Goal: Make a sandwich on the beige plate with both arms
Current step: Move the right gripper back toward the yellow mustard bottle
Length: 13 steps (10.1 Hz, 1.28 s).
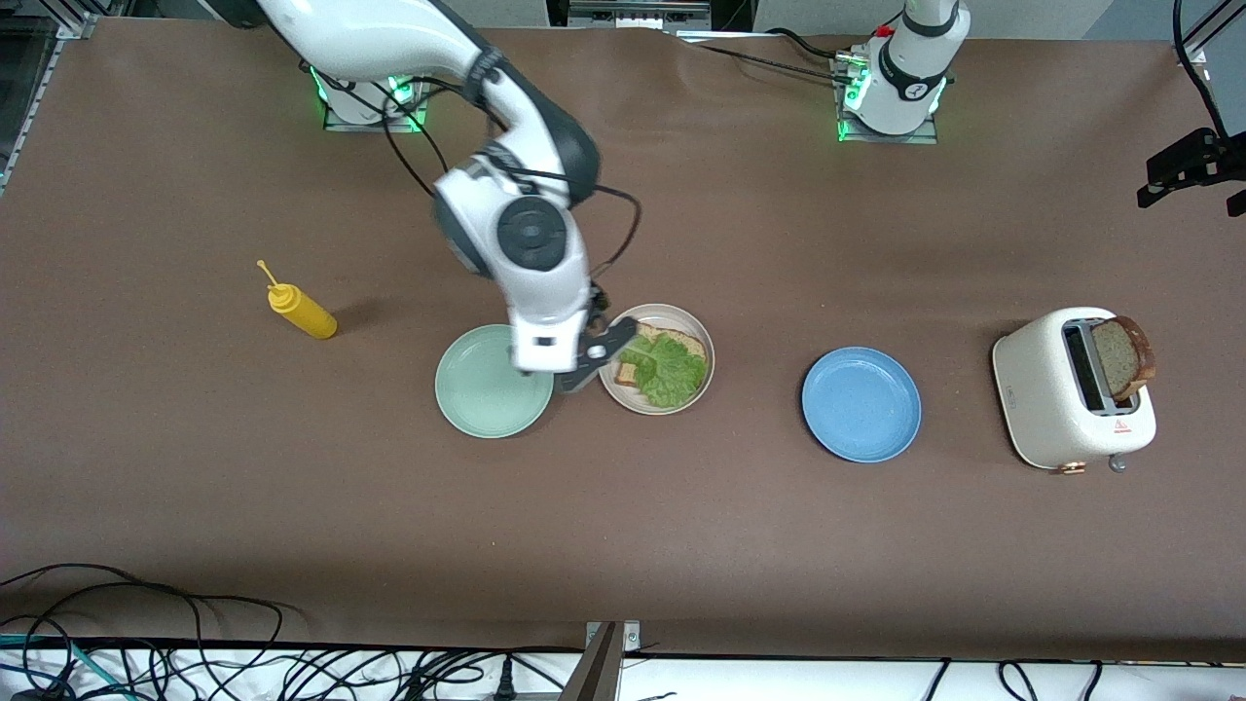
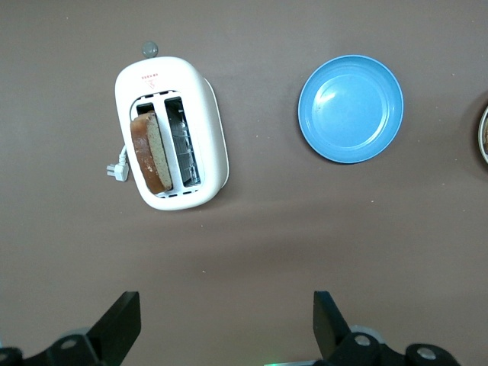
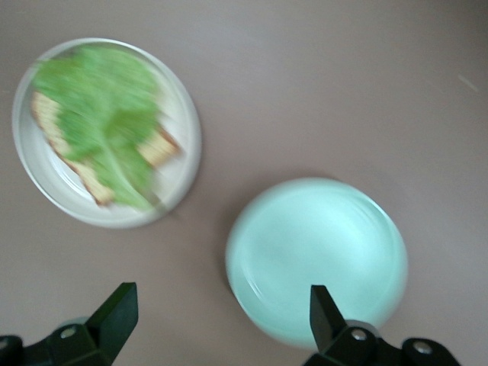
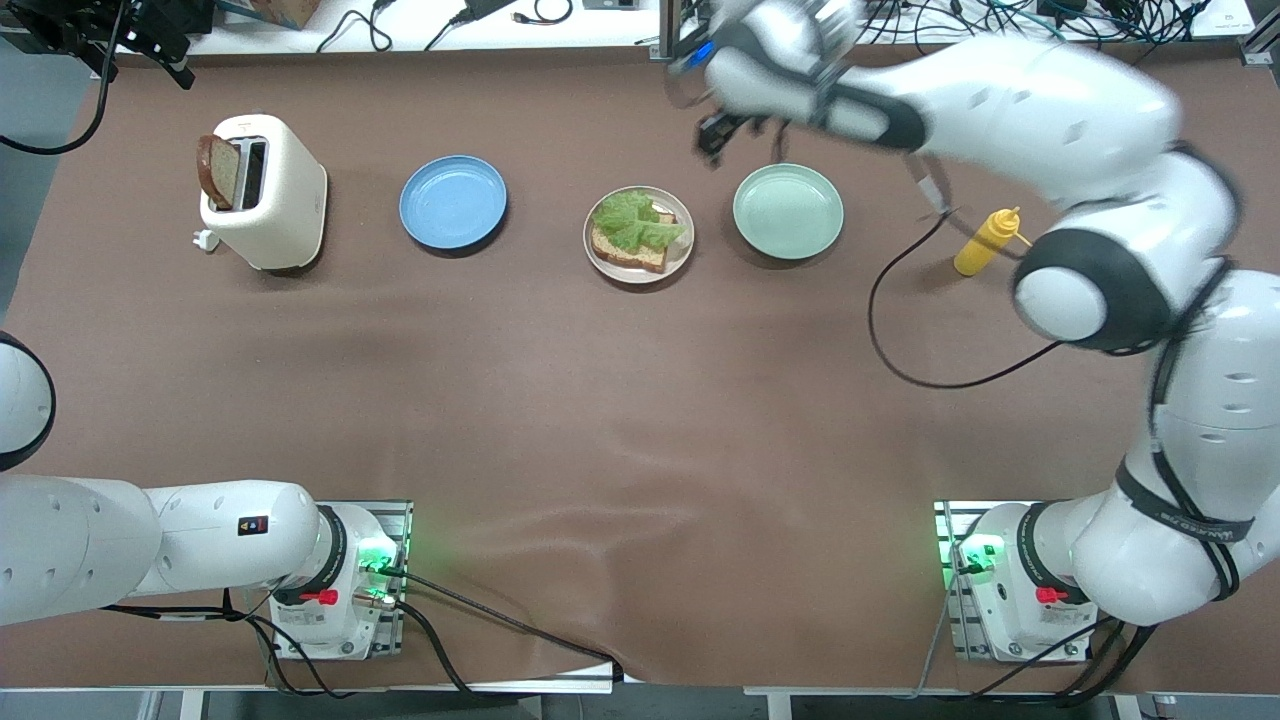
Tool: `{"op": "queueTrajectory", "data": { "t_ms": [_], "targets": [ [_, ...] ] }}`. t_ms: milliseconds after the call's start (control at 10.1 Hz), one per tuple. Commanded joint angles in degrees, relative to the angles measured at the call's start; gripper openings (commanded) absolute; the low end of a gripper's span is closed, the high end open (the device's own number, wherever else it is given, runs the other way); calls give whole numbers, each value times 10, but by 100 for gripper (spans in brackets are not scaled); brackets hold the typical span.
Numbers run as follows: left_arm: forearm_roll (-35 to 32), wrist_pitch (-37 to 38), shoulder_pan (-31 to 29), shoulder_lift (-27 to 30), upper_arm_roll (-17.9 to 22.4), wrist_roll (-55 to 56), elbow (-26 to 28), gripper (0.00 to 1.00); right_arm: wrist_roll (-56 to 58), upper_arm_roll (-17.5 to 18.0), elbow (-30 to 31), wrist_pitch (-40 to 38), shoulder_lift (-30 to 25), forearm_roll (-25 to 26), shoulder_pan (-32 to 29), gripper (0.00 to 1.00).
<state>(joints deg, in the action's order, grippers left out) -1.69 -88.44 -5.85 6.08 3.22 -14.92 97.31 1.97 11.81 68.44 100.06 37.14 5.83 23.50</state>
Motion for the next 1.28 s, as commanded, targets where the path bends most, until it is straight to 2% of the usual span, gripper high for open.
{"op": "queueTrajectory", "data": {
  "t_ms": [0,198,395,494,692,889,1087,1186],
  "targets": [
    [7,11,-4,-8,-1,-6,-17,100,4,8,21,-87,-54,-59,-110,100],
    [7,11,-4,-8,-1,-6,-17,100,6,4,22,-150,-100,-55,-177,100],
    [7,11,-4,-8,-1,-6,-17,100,4,-55,41,-202,-143,-40,-185,100],
    [7,11,-4,-8,-1,-6,-17,100,5,-83,89,-196,-179,-36,-186,100],
    [7,11,-4,-8,-1,-6,-17,100,17,-127,253,-118,-288,-36,-186,100],
    [7,11,-4,-8,-1,-6,-17,100,37,-146,423,-3,-388,-31,-186,100],
    [7,11,-4,-8,-1,-6,-17,100,94,-173,573,154,-445,-35,-186,100],
    [7,11,-4,-8,-1,-6,-17,100,150,-193,616,220,-451,-38,-186,100]
  ]
}}
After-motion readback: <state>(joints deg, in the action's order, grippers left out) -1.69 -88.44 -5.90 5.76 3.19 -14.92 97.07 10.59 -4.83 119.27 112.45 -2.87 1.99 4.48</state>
